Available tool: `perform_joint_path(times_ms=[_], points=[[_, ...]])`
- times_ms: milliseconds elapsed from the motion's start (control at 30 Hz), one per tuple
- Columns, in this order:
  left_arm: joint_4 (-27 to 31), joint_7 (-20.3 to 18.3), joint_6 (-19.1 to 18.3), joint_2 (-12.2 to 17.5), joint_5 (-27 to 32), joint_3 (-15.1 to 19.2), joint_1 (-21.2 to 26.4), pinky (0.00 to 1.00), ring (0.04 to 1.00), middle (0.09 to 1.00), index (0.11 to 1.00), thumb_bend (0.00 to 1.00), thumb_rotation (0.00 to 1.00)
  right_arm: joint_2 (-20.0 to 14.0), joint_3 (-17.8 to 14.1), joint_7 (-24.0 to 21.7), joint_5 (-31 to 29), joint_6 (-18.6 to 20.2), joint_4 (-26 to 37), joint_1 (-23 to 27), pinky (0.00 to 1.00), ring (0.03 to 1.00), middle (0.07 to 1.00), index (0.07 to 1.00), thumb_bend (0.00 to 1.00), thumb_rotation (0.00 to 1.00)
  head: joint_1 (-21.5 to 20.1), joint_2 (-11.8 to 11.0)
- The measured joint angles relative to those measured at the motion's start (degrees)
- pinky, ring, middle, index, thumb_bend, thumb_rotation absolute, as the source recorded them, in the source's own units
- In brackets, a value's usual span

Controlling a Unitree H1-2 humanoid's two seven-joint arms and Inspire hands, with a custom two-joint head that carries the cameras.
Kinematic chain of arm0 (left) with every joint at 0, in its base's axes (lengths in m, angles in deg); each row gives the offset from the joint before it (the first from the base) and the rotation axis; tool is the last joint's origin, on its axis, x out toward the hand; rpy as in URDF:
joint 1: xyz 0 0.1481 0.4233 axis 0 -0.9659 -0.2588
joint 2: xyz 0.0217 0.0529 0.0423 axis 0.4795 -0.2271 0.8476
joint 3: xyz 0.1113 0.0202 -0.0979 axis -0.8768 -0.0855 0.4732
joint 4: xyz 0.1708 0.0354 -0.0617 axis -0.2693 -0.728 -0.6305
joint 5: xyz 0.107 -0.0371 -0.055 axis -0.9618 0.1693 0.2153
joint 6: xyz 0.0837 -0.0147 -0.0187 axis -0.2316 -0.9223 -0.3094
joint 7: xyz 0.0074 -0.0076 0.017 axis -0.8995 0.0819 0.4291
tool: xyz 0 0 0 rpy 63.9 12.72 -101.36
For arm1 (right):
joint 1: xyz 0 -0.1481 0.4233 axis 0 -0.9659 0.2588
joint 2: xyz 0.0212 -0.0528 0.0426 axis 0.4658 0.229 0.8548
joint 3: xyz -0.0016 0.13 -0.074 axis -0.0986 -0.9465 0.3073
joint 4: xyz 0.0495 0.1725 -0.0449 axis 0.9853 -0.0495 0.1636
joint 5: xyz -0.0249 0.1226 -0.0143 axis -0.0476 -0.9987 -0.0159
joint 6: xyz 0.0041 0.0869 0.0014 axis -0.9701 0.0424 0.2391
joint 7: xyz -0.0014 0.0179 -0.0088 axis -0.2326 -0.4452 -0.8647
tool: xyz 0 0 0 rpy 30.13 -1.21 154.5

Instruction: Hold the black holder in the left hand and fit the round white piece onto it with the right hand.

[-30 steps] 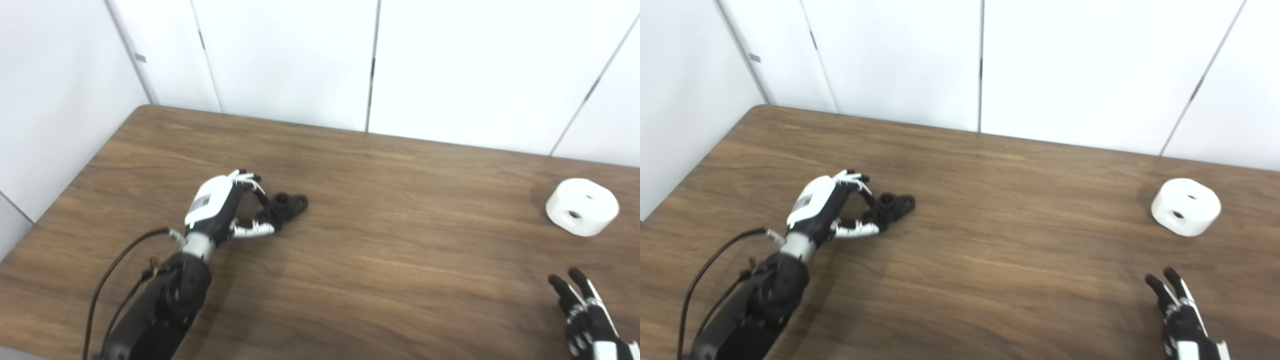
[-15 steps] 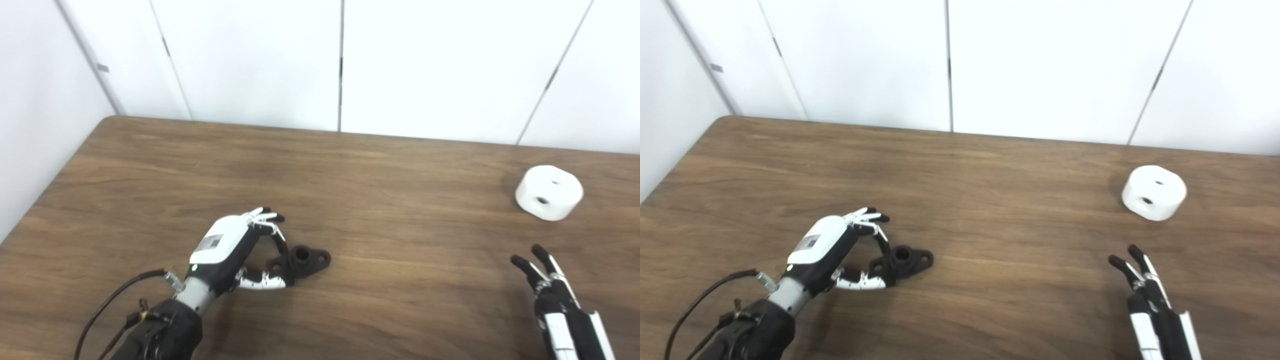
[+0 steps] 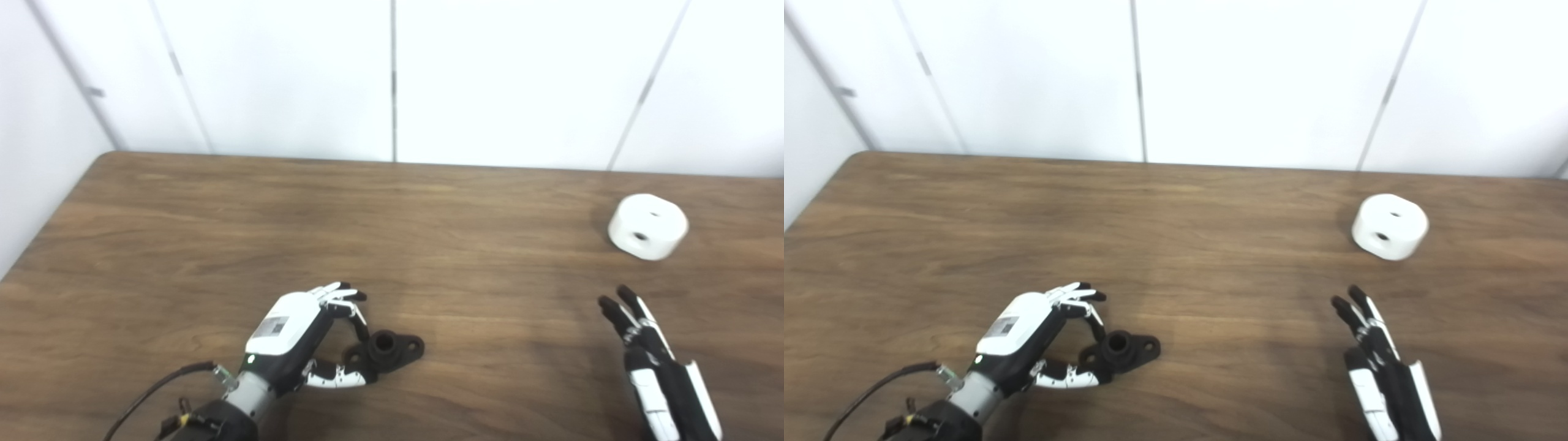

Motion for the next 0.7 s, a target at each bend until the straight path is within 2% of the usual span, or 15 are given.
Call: perform_joint_path(times_ms=[167,267,300,367,467,567,700], points=[[-1.5,0.8,1.1,-1.4,-0.1,-0.2,-0.1,0.91,0.927,0.844,0.487,0.52,0.04,0.0,0.1,0.8,0.3,1.6,0.6,0.0,1.00,0.945,0.886,0.935,0.53,0.85,-1.3,0.2],[-2.3,1.4,2.3,-1.6,-0.3,-0.2,-0.1,0.91,0.928,0.843,0.487,0.52,0.04,0.0,0.0,1.6,1.1,2.6,1.4,0.2,0.99,0.934,0.881,0.916,0.54,0.76,-2.0,0.4],[-2.6,1.5,2.5,-1.8,-0.4,-0.2,0.0,0.91,0.928,0.842,0.487,0.52,0.05,0.0,-0.2,2.1,2.0,3.9,2.1,0.3,0.98,0.929,0.880,0.909,0.54,0.73,-3.8,0.3],[-3.2,1.7,3.0,-1.8,-0.8,-0.2,0.3,0.92,0.928,0.840,0.487,0.52,0.05,-0.1,-0.8,2.8,4.2,7.7,4.3,0.5,0.97,0.935,0.889,0.902,0.53,0.66,-4.5,0.3],[-3.7,1.5,3.6,-1.6,-1.1,-0.4,0.6,0.92,0.924,0.838,0.487,0.52,0.04,-0.3,-1.4,3.0,7.3,13.0,7.0,1.1,0.96,0.940,0.895,0.894,0.55,0.64,-6.2,0.2],[-3.8,1.2,4.2,-1.1,-1.2,-0.4,0.9,0.90,0.913,0.832,0.487,0.52,0.05,-0.4,-1.5,2.9,11.0,17.8,8.9,2.4,0.93,0.922,0.885,0.883,0.56,0.55,-8.9,-0.2],[-3.8,1.1,4.7,-0.5,-1.2,-0.3,1.0,0.88,0.899,0.823,0.487,0.52,0.04,-0.3,-2.1,3.4,15.4,20.3,9.8,4.8,0.83,0.883,0.887,0.842,0.58,0.43,-13.1,-0.6]])
